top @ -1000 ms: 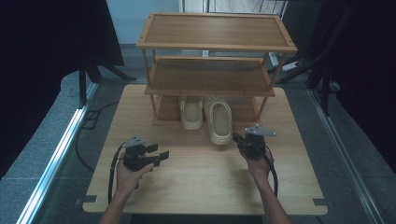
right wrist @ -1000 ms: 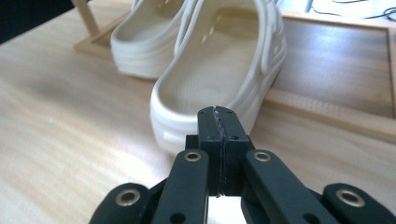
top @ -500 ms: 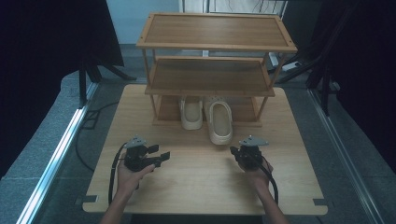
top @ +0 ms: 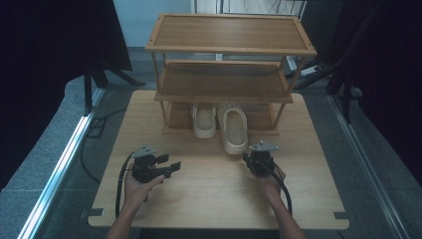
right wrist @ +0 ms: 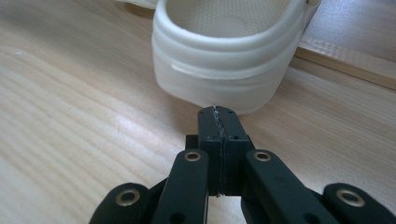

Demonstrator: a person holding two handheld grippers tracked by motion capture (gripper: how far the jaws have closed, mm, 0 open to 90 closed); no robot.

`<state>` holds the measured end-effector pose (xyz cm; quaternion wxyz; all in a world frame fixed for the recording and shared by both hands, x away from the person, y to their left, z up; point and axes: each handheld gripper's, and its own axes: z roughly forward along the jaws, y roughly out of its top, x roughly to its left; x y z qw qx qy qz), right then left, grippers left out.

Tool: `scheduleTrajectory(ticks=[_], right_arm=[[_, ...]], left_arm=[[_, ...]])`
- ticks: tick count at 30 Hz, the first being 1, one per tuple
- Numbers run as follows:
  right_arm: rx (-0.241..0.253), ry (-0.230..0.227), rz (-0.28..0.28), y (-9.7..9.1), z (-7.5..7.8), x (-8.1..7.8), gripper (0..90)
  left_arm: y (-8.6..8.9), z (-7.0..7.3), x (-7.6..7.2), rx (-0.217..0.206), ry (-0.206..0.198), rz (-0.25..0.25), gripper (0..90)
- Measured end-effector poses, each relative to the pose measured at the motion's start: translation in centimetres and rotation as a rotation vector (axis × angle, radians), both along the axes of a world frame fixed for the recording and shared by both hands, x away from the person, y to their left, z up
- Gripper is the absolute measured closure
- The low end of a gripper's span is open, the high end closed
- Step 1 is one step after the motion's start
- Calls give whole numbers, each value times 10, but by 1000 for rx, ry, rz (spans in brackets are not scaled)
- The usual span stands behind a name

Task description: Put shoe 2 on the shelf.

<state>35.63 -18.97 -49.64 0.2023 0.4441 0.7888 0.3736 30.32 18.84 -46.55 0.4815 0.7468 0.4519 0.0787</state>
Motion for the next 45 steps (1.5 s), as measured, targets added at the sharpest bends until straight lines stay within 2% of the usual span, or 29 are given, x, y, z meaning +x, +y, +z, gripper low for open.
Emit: scheduleTrajectory(ticks=[6,11,15,22,28,34,37,40,45], right_arm=[[5,-8,-24,3,-3,11,896],[22,4,-35,5,-3,19,896],[19,3,-37,12,-4,29,896],[48,12,-60,22,-5,47,895],[47,-2,-72,30,-5,58,890],[73,7,-98,32,-6,67,889],[67,13,-95,33,-6,70,889],[86,3,-107,33,-8,73,870],[62,7,-96,34,-6,67,847]], left_arm=[[0,-1,1,4,2,0,341],[-1,-3,1,6,6,-2,341],[0,-3,2,5,11,4,341],[3,-4,3,3,13,9,341],[5,-4,4,-1,13,13,341],[5,-4,4,2,13,15,341],[5,-4,3,-1,11,12,341],[7,-4,3,-2,12,16,341],[7,-3,3,-2,12,18,341]])
